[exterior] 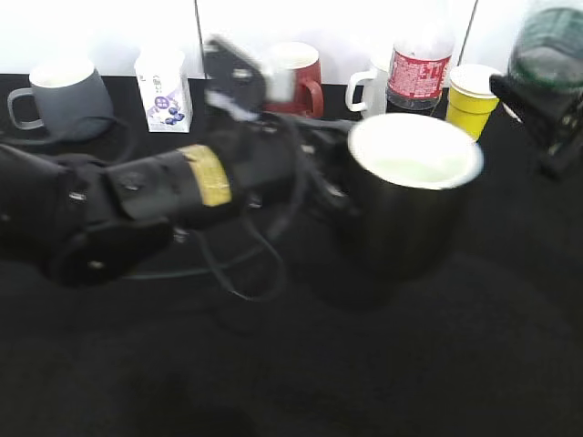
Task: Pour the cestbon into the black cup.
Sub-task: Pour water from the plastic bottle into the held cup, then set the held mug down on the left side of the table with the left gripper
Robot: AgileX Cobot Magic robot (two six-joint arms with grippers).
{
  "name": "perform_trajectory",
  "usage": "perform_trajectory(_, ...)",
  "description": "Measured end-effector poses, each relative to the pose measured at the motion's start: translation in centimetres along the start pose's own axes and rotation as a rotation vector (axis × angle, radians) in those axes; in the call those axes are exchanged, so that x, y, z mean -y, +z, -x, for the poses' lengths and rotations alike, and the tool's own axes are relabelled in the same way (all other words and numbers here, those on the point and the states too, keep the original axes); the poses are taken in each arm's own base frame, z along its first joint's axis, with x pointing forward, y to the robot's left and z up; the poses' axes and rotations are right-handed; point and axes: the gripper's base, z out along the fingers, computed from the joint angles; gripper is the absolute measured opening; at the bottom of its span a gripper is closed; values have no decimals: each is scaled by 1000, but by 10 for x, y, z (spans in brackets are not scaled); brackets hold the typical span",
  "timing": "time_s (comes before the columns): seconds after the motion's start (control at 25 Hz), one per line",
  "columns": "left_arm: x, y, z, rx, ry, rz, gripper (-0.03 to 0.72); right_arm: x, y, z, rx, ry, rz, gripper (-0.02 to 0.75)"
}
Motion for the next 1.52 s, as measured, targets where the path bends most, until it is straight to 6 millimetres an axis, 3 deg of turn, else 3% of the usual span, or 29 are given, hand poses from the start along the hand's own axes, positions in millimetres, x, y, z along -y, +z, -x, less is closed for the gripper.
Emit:
perform_trajectory(0.24, -35, -56, 5, -2, 27, 151, 54, 0, 0, -2, -17, 497, -6, 492)
perform_trajectory(0.56, -80, -109, -11, 29, 31, 415, 54, 1, 0, -3, -24, 548, -22, 492)
perform_trajectory(0.72, -114, -124, -22, 82, 30, 538, 54, 1, 0, -3, -24, 548, -22, 492)
perform_trajectory(0.92, -139, -114, -70, -6, -72, 645, 54, 1, 0, -3, -25, 548, -23, 492)
perform_trajectory(1.24, -170, -79, -90, 20, -65, 638, 52, 1, 0, -3, -24, 548, -22, 492)
perform_trajectory(1.36, -170, -78, -91, 28, -65, 637, 59, 1, 0, -3, -24, 548, -22, 492)
perform_trajectory(1.52, -160, -88, -98, 14, -84, 633, 170, 1, 0, -3, -24, 548, -22, 492)
